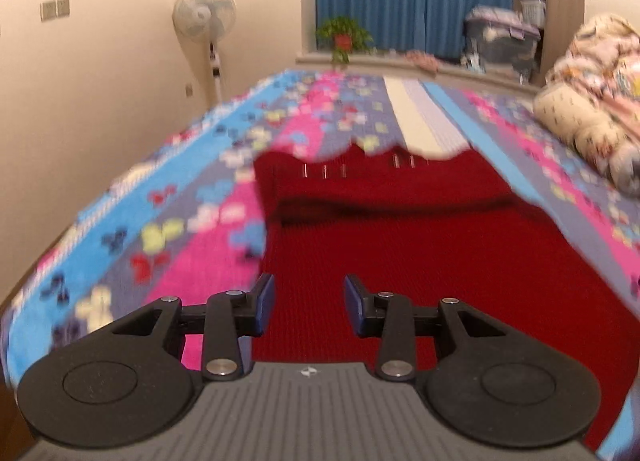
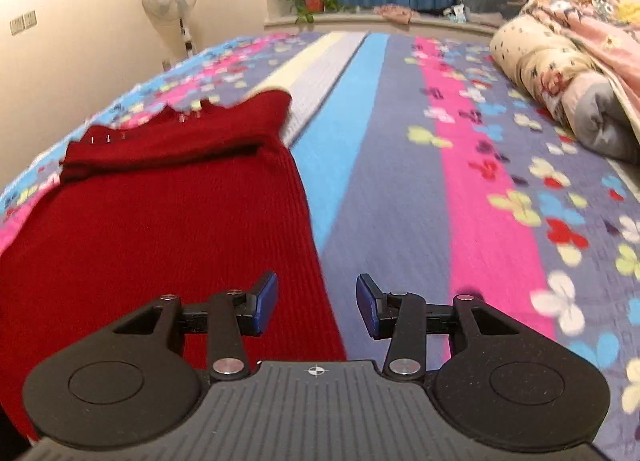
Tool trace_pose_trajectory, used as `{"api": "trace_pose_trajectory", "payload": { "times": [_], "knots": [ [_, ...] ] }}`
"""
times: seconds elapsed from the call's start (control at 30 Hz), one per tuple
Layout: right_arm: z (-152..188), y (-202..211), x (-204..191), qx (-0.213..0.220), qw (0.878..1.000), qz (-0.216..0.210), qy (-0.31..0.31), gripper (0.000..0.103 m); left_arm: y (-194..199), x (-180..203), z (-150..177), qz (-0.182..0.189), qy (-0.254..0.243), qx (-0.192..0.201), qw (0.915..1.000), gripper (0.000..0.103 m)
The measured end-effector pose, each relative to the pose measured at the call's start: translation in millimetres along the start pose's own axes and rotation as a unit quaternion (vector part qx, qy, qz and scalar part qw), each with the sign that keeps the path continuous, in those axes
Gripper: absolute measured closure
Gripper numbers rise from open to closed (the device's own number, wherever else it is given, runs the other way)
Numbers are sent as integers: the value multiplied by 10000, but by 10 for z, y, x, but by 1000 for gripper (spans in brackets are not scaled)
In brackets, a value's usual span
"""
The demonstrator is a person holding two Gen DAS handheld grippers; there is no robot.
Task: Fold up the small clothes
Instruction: 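Open the right tool and move both tools to the sweater hem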
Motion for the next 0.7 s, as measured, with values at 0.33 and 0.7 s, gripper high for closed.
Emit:
{"api": "trace_pose_trajectory", "payload": {
  "times": [0.33,0.7],
  "knots": [
    [143,65,433,-238,9958,104,-876,54,-155,-211,421,-210,932,-815,9921,60],
    [249,30,455,-446,9953,190,-835,53,-324,-297,584,-5,1092,-1336,9850,55]
  ]
}}
Point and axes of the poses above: each gripper's, at about its wrist camera, not at the fingertips, and y roughly against the way its jaws point, x to its right, z to its underside, the point moved 1 cm from there along -y, roughly the way its jaws point, and after that the axes turned 3 degrees about z, right-handed, at the moved point
